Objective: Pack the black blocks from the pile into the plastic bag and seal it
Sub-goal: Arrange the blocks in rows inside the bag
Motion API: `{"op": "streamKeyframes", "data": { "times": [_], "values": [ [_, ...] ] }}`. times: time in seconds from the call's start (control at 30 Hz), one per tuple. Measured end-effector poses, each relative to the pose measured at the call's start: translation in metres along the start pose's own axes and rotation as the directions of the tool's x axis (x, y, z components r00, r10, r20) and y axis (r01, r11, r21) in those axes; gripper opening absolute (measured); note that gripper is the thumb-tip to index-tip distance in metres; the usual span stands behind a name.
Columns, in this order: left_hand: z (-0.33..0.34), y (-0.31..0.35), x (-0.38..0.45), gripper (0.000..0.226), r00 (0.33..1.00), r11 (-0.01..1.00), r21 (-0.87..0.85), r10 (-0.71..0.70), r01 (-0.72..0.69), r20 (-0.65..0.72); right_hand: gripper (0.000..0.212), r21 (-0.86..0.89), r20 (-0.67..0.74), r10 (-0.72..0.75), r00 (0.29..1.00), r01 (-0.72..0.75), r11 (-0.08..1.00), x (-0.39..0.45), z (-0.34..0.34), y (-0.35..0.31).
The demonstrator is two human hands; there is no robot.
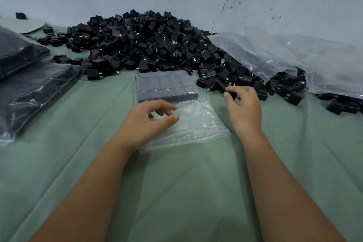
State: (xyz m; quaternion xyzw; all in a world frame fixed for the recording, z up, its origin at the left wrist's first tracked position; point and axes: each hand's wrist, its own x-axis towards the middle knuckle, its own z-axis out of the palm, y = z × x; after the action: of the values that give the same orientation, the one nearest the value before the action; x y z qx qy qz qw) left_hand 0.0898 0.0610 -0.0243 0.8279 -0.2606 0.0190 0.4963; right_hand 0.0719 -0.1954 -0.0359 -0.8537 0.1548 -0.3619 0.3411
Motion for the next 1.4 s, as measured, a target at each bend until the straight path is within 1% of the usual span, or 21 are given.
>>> {"op": "streamKeyframes", "data": {
  "times": [0.03, 0.1, 0.17, 0.2, 0.27, 0.33, 0.37, 0.5, 0.63, 0.73, 0.8, 0.87, 0.93, 1.0, 1.07, 1.13, 1.2, 1.23, 1.3, 1.37, 1.4],
  "values": [
    [-0.001, -0.001, -0.001, 0.033, 0.997, 1.000, 0.028, 0.005, -0.007, 0.074, 0.008, 0.056, -0.042, -0.007, 0.999, 0.009, 0.998, -0.004, -0.001, -0.005],
    [-0.001, 0.000, -0.001, 0.058, 0.976, 0.990, 0.138, -0.002, -0.029, 0.219, 0.017, 0.121, -0.100, 0.000, 0.995, 0.012, 0.993, -0.010, -0.002, -0.013],
    [-0.001, -0.001, -0.001, 0.059, 0.962, 0.974, 0.218, 0.005, -0.067, 0.274, 0.034, 0.221, -0.130, 0.045, 0.990, -0.016, 0.975, -0.017, -0.001, -0.026],
    [-0.001, -0.002, -0.001, 0.051, 0.964, 0.973, 0.220, 0.015, -0.076, 0.264, 0.041, 0.258, -0.146, 0.039, 0.988, 0.000, 0.966, -0.022, 0.000, -0.032],
    [-0.001, -0.001, -0.002, 0.028, 0.981, 0.983, 0.176, 0.026, -0.061, 0.193, 0.048, 0.252, -0.201, -0.059, 0.978, 0.109, 0.961, -0.034, 0.002, -0.047],
    [0.001, 0.001, -0.004, 0.011, 0.997, 0.996, 0.094, 0.002, -0.009, 0.078, 0.042, 0.184, -0.249, -0.219, 0.943, 0.268, 0.946, -0.050, 0.004, -0.064],
    [0.002, 0.002, -0.005, 0.009, 1.000, 0.998, 0.061, -0.011, 0.009, 0.020, 0.038, 0.154, -0.247, -0.296, 0.923, 0.339, 0.928, -0.059, 0.006, -0.073],
    [0.001, 0.006, -0.003, 0.010, 0.997, 0.999, 0.002, -0.054, 0.054, -0.061, 0.029, 0.115, -0.065, -0.531, 0.845, 0.534, 0.837, -0.091, 0.018, -0.103],
    [-0.004, 0.003, -0.002, 0.011, 0.973, 0.986, -0.084, -0.160, 0.147, -0.165, 0.025, 0.057, 0.073, -0.464, 0.883, 0.460, 0.886, -0.097, 0.019, -0.104],
    [-0.005, 0.003, -0.001, 0.009, 0.951, 0.956, -0.249, -0.213, 0.155, -0.223, 0.025, -0.205, 0.243, -0.410, 0.879, 0.460, 0.864, -0.091, 0.017, -0.090],
    [-0.005, 0.007, -0.004, 0.005, 0.971, 0.948, -0.309, -0.138, 0.073, -0.194, 0.026, -0.296, 0.342, -0.379, 0.860, 0.481, 0.825, -0.090, 0.018, -0.085],
    [-0.006, 0.011, -0.006, 0.004, 0.992, 0.938, -0.345, -0.010, -0.035, -0.127, 0.028, -0.280, 0.351, -0.347, 0.870, 0.451, 0.847, -0.090, 0.020, -0.085],
    [-0.008, 0.013, -0.007, 0.014, 0.993, 0.912, -0.402, 0.044, -0.083, -0.106, 0.025, -0.228, 0.343, -0.331, 0.879, 0.419, 0.879, -0.090, 0.022, -0.086],
    [-0.010, 0.010, -0.006, 0.034, 0.982, 0.906, -0.416, 0.000, -0.081, -0.191, 0.020, -0.147, 0.367, -0.311, 0.877, 0.385, 0.911, -0.089, 0.025, -0.085],
    [-0.013, 0.004, -0.003, 0.039, 0.933, 0.909, -0.417, -0.147, -0.003, -0.328, 0.017, -0.066, 0.399, -0.256, 0.881, 0.306, 0.950, -0.089, 0.026, -0.085],
    [-0.015, -0.004, 0.000, 0.030, 0.843, 0.923, -0.360, -0.300, 0.139, -0.446, 0.023, -0.023, 0.437, -0.192, 0.879, 0.224, 0.974, -0.089, 0.027, -0.084],
    [-0.019, -0.014, 0.000, 0.019, 0.792, 0.926, -0.193, -0.378, 0.324, -0.480, 0.020, 0.021, 0.488, -0.172, 0.856, 0.186, 0.982, -0.089, 0.027, -0.083],
    [-0.020, -0.018, -0.001, 0.017, 0.791, 0.914, -0.095, -0.389, 0.394, -0.472, 0.013, 0.038, 0.506, -0.191, 0.841, 0.199, 0.979, -0.090, 0.026, -0.083],
    [-0.019, -0.020, -0.001, 0.024, 0.808, 0.889, 0.052, -0.387, 0.454, -0.445, 0.009, 0.043, 0.515, -0.259, 0.817, 0.278, 0.960, -0.090, 0.024, -0.084],
    [-0.017, -0.018, 0.000, 0.029, 0.822, 0.873, 0.145, -0.366, 0.465, -0.436, 0.024, 0.023, 0.518, -0.299, 0.801, 0.336, 0.942, -0.091, 0.025, -0.086],
    [-0.016, -0.017, 0.000, 0.031, 0.825, 0.865, 0.177, -0.358, 0.469, -0.437, 0.026, 0.010, 0.540, -0.304, 0.785, 0.354, 0.935, -0.090, 0.027, -0.088]
  ]
}}
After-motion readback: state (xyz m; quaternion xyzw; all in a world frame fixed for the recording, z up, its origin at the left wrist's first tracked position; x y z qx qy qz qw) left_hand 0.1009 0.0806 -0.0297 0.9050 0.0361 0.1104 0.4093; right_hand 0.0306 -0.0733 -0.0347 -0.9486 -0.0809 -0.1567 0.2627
